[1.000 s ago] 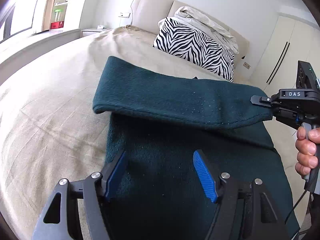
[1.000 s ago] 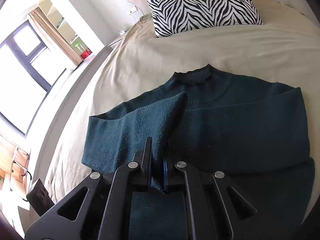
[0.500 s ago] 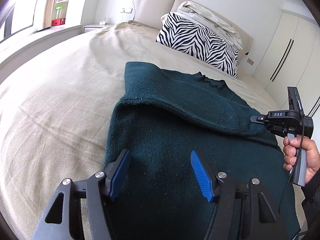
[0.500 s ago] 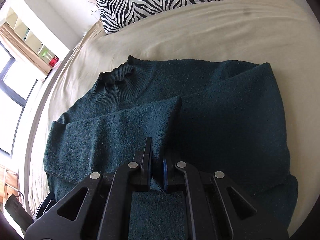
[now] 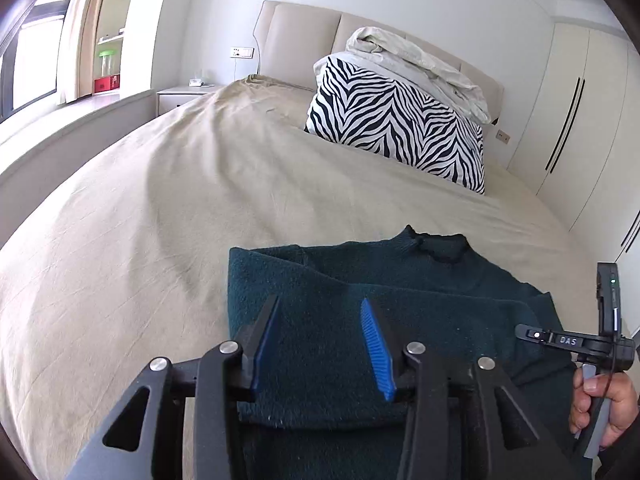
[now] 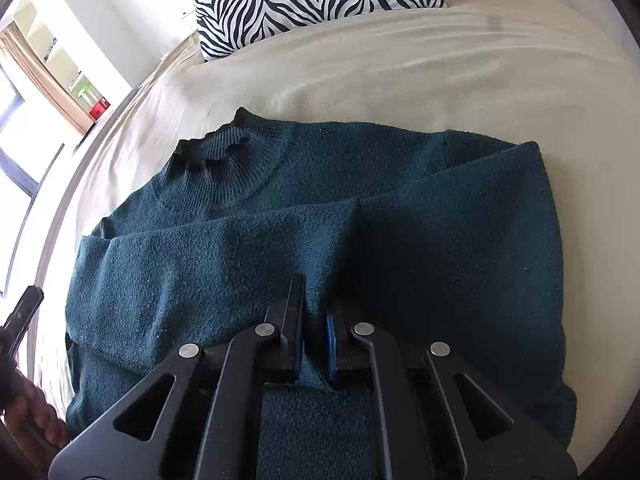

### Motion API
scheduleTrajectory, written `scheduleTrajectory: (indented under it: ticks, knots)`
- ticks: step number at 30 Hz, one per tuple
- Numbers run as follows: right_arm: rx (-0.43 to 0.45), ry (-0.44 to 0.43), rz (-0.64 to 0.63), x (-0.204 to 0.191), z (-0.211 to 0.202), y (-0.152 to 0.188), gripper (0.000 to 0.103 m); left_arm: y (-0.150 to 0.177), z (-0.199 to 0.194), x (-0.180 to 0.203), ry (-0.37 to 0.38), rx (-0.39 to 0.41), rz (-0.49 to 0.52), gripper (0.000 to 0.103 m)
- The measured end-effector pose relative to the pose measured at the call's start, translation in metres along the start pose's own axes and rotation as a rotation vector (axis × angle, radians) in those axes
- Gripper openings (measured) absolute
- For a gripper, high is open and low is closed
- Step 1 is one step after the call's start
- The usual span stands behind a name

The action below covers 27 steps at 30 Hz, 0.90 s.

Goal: Fold small clothes

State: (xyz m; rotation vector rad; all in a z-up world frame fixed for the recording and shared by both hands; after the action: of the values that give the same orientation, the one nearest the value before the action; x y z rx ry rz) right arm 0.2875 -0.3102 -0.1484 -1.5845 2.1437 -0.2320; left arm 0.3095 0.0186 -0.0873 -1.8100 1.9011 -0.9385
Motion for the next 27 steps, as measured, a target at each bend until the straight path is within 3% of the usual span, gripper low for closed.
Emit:
scheduleTrajectory:
  ticks: [4,7,10,14,16,17,18,20,24,27]
  knots:
    - [0.005,-0.004,-0.017,0.003,0.003,0.001,0.012,0.022,0.054,-0.025,-0.054,-0.167,-0.03,0.037]
    - [0.007,-0.017,0.031,0.013,-0.002,-0.001,0.017,0.032,0.054,-0.027,-0.055,-0.131,0.012,0.037]
    - [0.064,0.047,0.11,0.026,-0.021,-0.008,0.02,0.035,0.055,-0.025,-0.068,-0.121,0.031,0.037]
    - [0.145,-0.032,0.054,-0.006,-0.039,-0.016,0.021,0.036,0.055,-0.025,-0.064,-0.109,0.031,0.037]
    - [0.103,-0.027,0.008,-0.019,-0.022,-0.012,0.034,0.037,0.054,-0.026,-0.06,-0.105,0.032,0.037]
    - [0.055,-0.023,0.007,-0.019,-0.005,-0.007,0.057,0.037,0.054,-0.026,-0.058,-0.108,0.031,0.037]
    - [0.024,-0.04,-0.001,-0.017,0.01,-0.001,0.058,0.036,0.053,-0.026,-0.056,-0.112,0.032,0.037]
    - [0.099,-0.044,-0.058,-0.017,0.004,0.003,0.058,0.036,0.042,-0.025,-0.045,-0.129,0.036,0.038]
    - [0.117,-0.044,0.012,-0.004,-0.046,0.025,0.058,0.052,-0.018,-0.033,-0.037,-0.08,0.016,0.065]
    - [0.199,-0.073,0.045,0.013,-0.098,0.057,0.063,0.085,-0.064,-0.047,-0.002,-0.091,-0.05,0.07]
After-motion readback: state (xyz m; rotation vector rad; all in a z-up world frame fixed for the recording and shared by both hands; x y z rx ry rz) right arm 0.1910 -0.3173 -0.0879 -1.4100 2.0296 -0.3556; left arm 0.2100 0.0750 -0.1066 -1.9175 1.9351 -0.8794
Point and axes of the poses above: each gripper's, at about its wrist camera, not at the fingertips, and z roughly the way its jaws point, x to its right, y to its underside, the point moved 9 cm from there along z, roughly the way its jaws point, and after that the axes turned 5 degrees about -x, right-handed, at the moved point
